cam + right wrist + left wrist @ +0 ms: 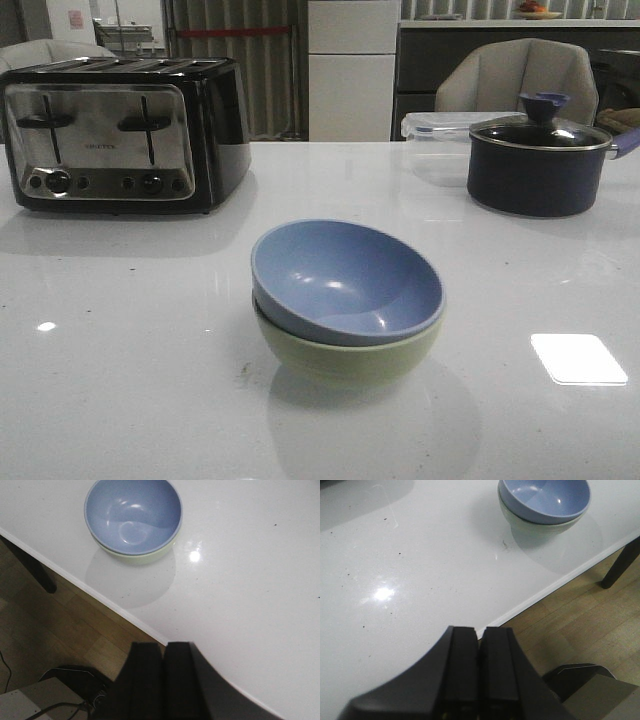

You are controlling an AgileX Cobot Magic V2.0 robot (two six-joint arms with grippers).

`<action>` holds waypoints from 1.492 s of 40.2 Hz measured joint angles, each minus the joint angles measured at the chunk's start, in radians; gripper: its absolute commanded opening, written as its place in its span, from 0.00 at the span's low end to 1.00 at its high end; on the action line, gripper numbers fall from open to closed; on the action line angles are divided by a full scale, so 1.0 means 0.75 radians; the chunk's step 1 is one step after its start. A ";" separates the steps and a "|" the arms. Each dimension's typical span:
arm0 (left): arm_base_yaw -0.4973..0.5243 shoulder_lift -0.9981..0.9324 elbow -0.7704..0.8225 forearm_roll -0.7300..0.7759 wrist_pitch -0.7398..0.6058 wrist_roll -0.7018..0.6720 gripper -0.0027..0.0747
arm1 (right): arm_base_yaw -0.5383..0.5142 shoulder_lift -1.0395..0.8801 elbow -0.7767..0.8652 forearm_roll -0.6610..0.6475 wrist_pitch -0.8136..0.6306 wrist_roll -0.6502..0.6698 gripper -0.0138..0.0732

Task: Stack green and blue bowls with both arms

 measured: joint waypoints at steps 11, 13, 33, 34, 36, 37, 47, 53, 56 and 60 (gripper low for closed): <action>0.000 0.000 0.000 -0.002 0.000 0.000 0.16 | 0.000 0.000 0.000 0.000 0.005 0.000 0.17; 0.000 0.000 0.000 -0.002 0.000 0.000 0.16 | 0.000 0.000 0.000 0.000 0.008 0.000 0.17; 0.303 -0.290 0.235 0.048 -0.384 0.000 0.16 | 0.000 0.000 0.000 0.000 0.010 0.000 0.17; 0.326 -0.318 0.280 0.048 -0.447 0.000 0.16 | 0.000 0.000 0.000 0.000 0.010 0.000 0.17; 0.378 -0.392 0.361 0.048 -0.557 0.000 0.16 | 0.000 0.000 0.000 0.000 0.010 0.000 0.17; 0.406 -0.419 0.397 0.055 -0.614 0.000 0.16 | 0.000 0.000 0.000 0.000 0.010 0.000 0.17; 0.594 -0.647 0.715 0.018 -0.944 0.000 0.16 | 0.000 0.000 0.000 0.000 0.010 0.000 0.17; 0.665 -0.661 0.796 -0.003 -1.076 0.000 0.16 | 0.000 0.000 0.000 0.000 0.010 0.000 0.17; 0.695 -0.661 0.806 -0.006 -1.112 0.000 0.16 | 0.000 0.000 0.000 0.000 0.010 0.000 0.17; 0.733 -0.661 0.806 -0.011 -1.193 0.000 0.16 | 0.000 0.000 0.000 0.000 0.010 0.000 0.17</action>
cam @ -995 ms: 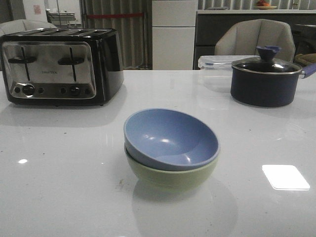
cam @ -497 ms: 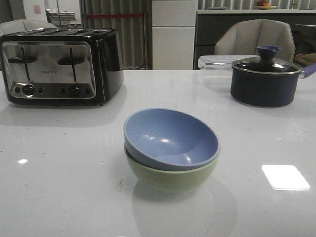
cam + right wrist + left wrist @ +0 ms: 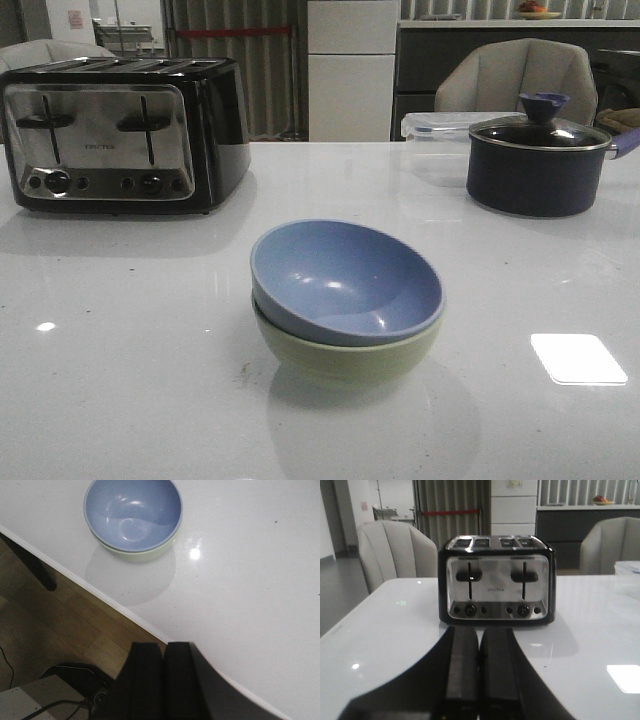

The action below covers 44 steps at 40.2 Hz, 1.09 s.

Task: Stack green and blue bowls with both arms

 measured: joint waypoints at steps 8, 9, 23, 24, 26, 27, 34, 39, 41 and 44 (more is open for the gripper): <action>0.022 0.000 0.000 0.000 -0.024 0.000 0.16 | 0.000 0.000 0.000 0.000 0.002 0.000 0.17; 0.022 0.000 0.000 -0.003 -0.024 0.000 0.16 | 0.000 0.000 0.000 0.000 0.002 0.000 0.17; 0.022 0.000 0.000 -0.003 -0.024 0.000 0.16 | 0.000 0.000 0.000 0.000 0.002 0.000 0.17; 0.022 0.000 0.000 -0.003 -0.024 0.000 0.16 | 0.000 0.000 0.000 0.000 0.002 0.000 0.17; 0.022 0.000 0.000 -0.003 -0.024 0.000 0.16 | 0.000 0.000 0.000 0.000 0.002 0.000 0.17; 0.022 0.000 0.000 -0.003 -0.024 0.000 0.16 | 0.000 0.000 0.000 0.000 0.002 0.000 0.17; 0.022 0.000 0.000 -0.003 -0.024 0.000 0.16 | 0.000 0.000 0.000 0.000 0.002 0.000 0.17; 0.022 0.000 0.000 -0.003 -0.024 0.000 0.16 | 0.000 0.000 0.000 0.000 0.002 0.000 0.17; 0.022 0.000 0.000 -0.003 -0.024 0.000 0.16 | 0.000 0.000 0.000 0.000 0.002 0.000 0.17; 0.022 0.000 0.000 -0.003 -0.024 0.000 0.16 | 0.000 0.000 0.000 0.000 0.002 0.000 0.17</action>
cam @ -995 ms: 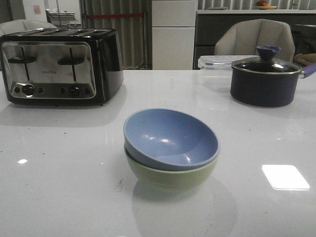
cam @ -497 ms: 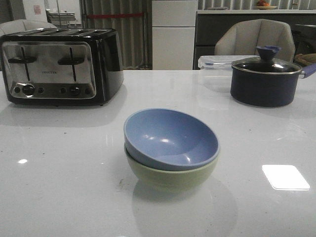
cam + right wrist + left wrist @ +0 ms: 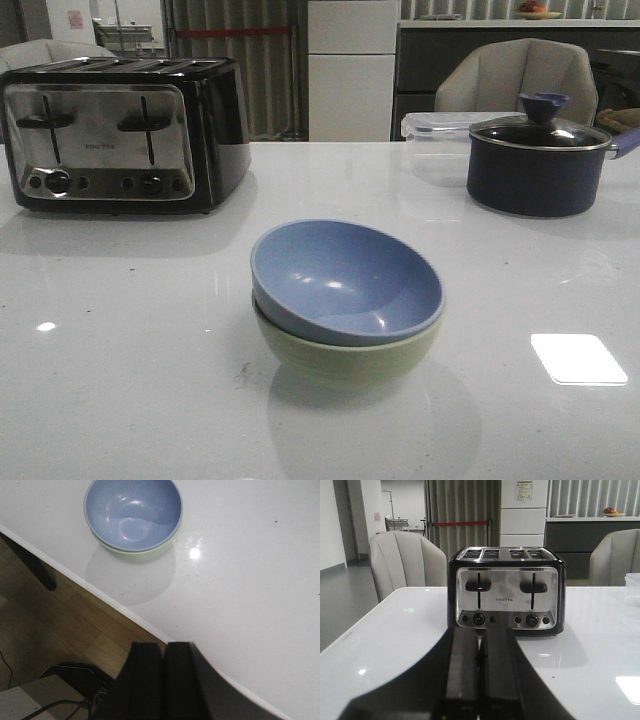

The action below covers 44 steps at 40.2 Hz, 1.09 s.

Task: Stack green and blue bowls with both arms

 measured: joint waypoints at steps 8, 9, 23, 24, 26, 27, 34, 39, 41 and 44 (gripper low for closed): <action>0.000 0.000 0.000 0.000 0.000 0.000 0.16 | -0.076 -0.077 0.055 -0.038 -0.031 0.000 0.17; 0.000 0.000 0.000 0.000 0.000 0.000 0.16 | -0.111 -0.102 0.071 -0.049 -0.045 0.000 0.17; 0.000 0.000 0.000 0.000 0.000 0.000 0.16 | -0.530 -0.565 0.575 -0.128 -0.624 0.000 0.17; 0.000 0.000 0.000 0.000 0.000 0.000 0.16 | -0.546 -0.592 0.604 -0.128 -0.660 0.000 0.17; 0.000 0.000 0.000 0.000 0.000 0.000 0.16 | -0.572 -0.635 0.674 -0.128 -0.745 0.000 0.17; 0.000 0.000 0.000 0.000 0.000 0.000 0.16 | -0.580 -0.645 0.707 -0.128 -0.781 0.000 0.17; 0.000 0.000 0.000 0.000 0.000 0.000 0.16 | -0.602 -0.658 0.868 -0.128 -0.951 0.000 0.17; 0.000 0.000 0.000 0.000 0.000 0.000 0.16 | -0.602 -0.658 0.887 -0.128 -1.024 0.000 0.17; 0.000 0.000 0.000 0.000 0.000 0.000 0.16 | -0.602 -0.659 0.887 -0.121 -1.055 0.000 0.17; 0.000 0.000 0.000 0.000 0.000 0.000 0.16 | -0.602 -0.659 0.887 -0.101 -1.098 0.000 0.17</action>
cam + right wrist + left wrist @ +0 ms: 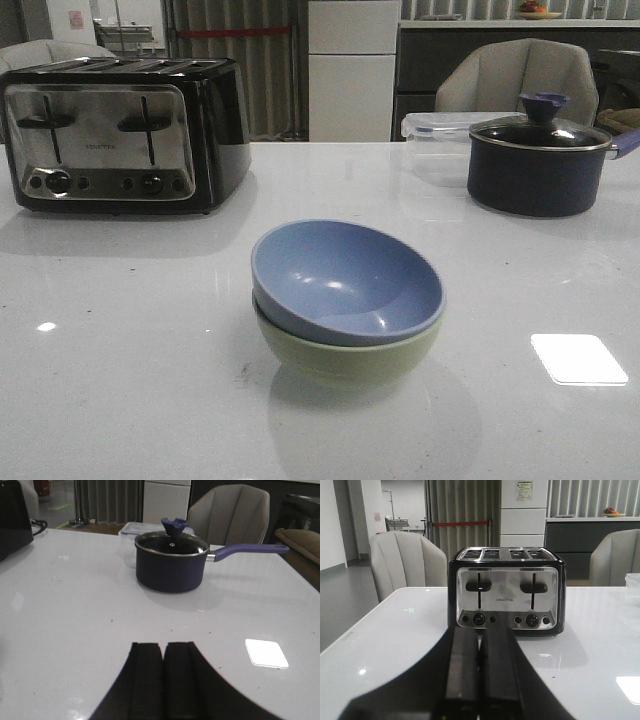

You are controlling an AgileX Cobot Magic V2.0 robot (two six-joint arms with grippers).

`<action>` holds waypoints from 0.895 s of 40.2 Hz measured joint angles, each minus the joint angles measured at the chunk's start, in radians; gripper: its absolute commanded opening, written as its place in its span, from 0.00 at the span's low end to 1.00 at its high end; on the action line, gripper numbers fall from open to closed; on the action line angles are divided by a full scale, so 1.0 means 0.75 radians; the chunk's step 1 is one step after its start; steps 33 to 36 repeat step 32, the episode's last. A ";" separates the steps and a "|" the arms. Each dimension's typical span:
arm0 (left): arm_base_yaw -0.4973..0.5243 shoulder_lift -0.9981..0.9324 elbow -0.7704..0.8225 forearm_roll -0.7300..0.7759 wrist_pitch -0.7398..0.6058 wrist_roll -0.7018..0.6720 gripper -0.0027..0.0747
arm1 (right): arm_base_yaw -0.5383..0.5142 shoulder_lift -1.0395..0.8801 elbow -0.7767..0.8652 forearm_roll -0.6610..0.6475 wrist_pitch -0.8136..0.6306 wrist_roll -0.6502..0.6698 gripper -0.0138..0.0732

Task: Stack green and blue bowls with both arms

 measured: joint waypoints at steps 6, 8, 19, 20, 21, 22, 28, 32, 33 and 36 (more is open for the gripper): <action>0.000 0.000 0.000 0.000 0.000 0.000 0.16 | 0.000 0.000 0.000 0.043 -0.067 0.000 0.17; 0.000 0.000 0.000 0.000 0.000 0.000 0.16 | 0.000 0.000 0.000 0.075 -0.086 -0.003 0.17; 0.000 0.000 0.000 0.000 0.000 0.000 0.16 | 0.000 0.000 0.000 0.138 -0.114 -0.003 0.17; 0.000 0.000 0.000 0.000 0.000 0.000 0.16 | 0.000 0.000 0.000 0.140 -0.114 -0.003 0.17; 0.000 0.000 0.000 0.000 0.000 0.000 0.16 | 0.000 0.000 0.000 0.140 -0.114 -0.003 0.17; 0.000 0.000 0.000 0.000 0.000 0.000 0.16 | 0.000 0.000 0.000 0.140 -0.114 -0.003 0.17; 0.000 0.000 0.000 0.000 0.000 0.000 0.16 | 0.000 0.000 0.000 0.140 -0.114 -0.003 0.17; 0.000 0.000 0.000 0.000 0.000 0.000 0.16 | 0.000 0.000 0.000 0.140 -0.114 -0.003 0.17; 0.000 0.000 0.000 0.000 0.000 0.000 0.16 | 0.000 0.000 0.000 0.140 -0.114 -0.003 0.17; 0.000 0.000 0.000 0.000 0.000 0.000 0.16 | 0.000 0.000 0.000 0.140 -0.114 -0.003 0.17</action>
